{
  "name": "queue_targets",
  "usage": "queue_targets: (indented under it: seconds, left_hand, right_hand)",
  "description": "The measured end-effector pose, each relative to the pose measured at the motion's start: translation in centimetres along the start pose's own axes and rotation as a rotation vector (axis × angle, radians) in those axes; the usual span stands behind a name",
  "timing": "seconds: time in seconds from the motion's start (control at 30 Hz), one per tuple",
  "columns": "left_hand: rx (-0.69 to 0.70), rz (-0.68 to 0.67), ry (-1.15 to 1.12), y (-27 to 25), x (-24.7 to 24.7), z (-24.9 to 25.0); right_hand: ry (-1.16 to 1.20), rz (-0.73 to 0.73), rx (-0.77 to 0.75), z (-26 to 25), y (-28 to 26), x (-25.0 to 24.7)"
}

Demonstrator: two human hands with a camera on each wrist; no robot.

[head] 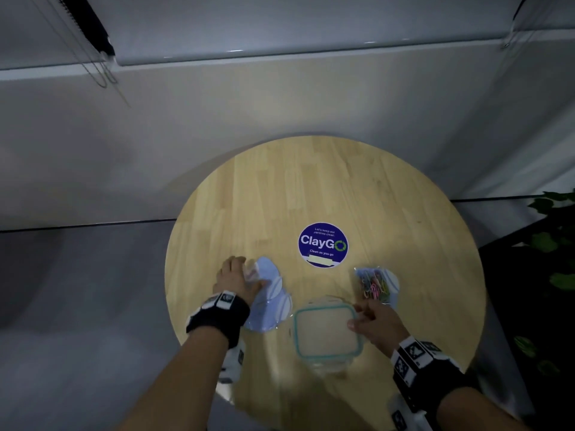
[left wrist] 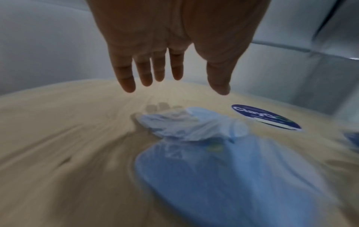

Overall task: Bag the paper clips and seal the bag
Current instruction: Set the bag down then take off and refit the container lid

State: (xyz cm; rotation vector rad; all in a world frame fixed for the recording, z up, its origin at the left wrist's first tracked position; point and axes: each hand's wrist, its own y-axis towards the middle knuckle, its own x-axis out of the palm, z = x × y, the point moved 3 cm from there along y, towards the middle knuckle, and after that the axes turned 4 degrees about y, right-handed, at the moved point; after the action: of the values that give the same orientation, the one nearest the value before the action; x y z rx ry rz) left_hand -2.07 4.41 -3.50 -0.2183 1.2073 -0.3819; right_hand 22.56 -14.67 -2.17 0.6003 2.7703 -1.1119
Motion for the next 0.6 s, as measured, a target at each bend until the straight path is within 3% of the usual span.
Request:
queue_targets:
  seconds: [0.23, 0.6]
  left_hand:
    - [-0.135, -0.244, 0.232, 1.9, 2.1, 0.1]
    - [-0.082, -0.240, -0.149, -0.5, 0.7, -1.2]
  right_hand:
    - [-0.135, 0.118, 0.000, 1.0, -0.3, 0.2]
    - [0.055, 0.043, -0.010, -0.2, -0.8, 0.1]
